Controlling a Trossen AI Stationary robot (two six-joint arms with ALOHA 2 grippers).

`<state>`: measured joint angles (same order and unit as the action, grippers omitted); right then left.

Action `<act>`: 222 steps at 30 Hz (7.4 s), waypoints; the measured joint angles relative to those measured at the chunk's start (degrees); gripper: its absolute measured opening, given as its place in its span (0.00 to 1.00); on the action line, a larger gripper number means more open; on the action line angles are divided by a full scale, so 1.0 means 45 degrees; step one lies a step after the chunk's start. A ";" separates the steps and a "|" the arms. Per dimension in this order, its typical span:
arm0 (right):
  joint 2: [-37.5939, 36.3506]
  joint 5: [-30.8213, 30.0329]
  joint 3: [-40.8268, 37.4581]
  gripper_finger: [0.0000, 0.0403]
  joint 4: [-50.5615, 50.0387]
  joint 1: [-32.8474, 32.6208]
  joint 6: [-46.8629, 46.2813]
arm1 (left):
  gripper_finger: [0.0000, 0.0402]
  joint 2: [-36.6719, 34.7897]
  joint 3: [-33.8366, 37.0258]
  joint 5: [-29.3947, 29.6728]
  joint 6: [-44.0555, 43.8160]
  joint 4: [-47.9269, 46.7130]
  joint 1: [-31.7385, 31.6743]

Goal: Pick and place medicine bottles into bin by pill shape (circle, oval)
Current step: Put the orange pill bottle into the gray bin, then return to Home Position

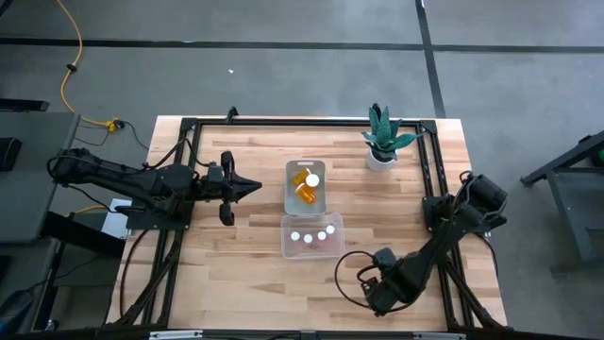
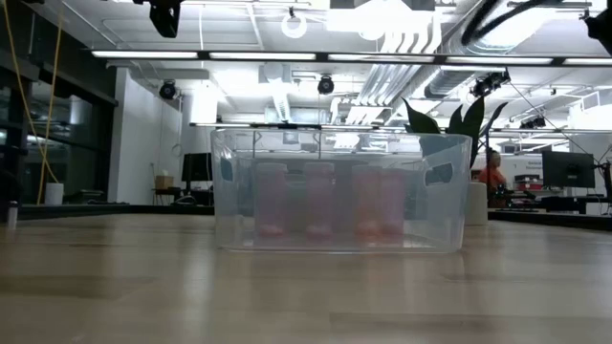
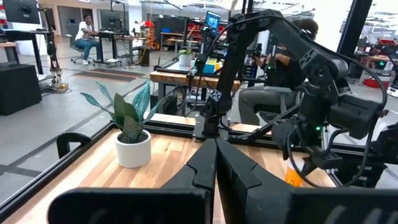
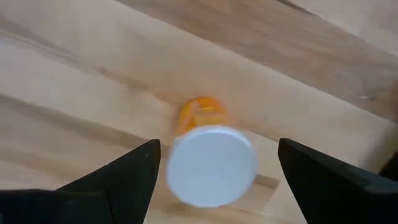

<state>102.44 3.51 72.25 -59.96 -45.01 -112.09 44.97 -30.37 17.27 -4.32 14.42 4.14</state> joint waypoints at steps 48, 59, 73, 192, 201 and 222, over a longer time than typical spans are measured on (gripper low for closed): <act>-0.4713 -0.4938 0.0908 0.47 0.4966 0.7202 2.1481 | 0.00 -0.0005 -0.0010 -0.1898 -0.2218 0.0955 0.0015; -0.2063 -0.2330 0.3556 0.47 0.1788 0.9381 2.4740 | 0.00 -0.0147 -0.0010 -0.1883 -0.2681 0.1510 0.0010; 0.2316 -0.0401 0.4716 0.47 0.0509 1.0525 2.7727 | 0.00 -0.0189 -0.0015 -0.1333 -0.2535 0.1446 0.0005; -2.0775 -0.3343 -1.1440 0.00 1.1494 0.8145 1.9458 | 0.00 -0.9520 0.6596 -0.1781 -0.3340 -0.2777 -0.1331; -2.2750 -0.3333 -1.3321 0.00 1.2606 0.8145 1.9564 | 0.00 -0.9890 0.6596 -0.1776 -0.3340 -0.2781 -0.1331; -2.2718 -0.3124 -1.5929 0.00 1.3921 0.8170 2.1042 | 0.00 -0.9952 0.6586 -0.1821 -0.3340 -0.2761 -0.1331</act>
<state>0.21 -10.55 0.57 2.68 -8.25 -17.40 0.19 -0.73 9.08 -19.35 2.00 -1.85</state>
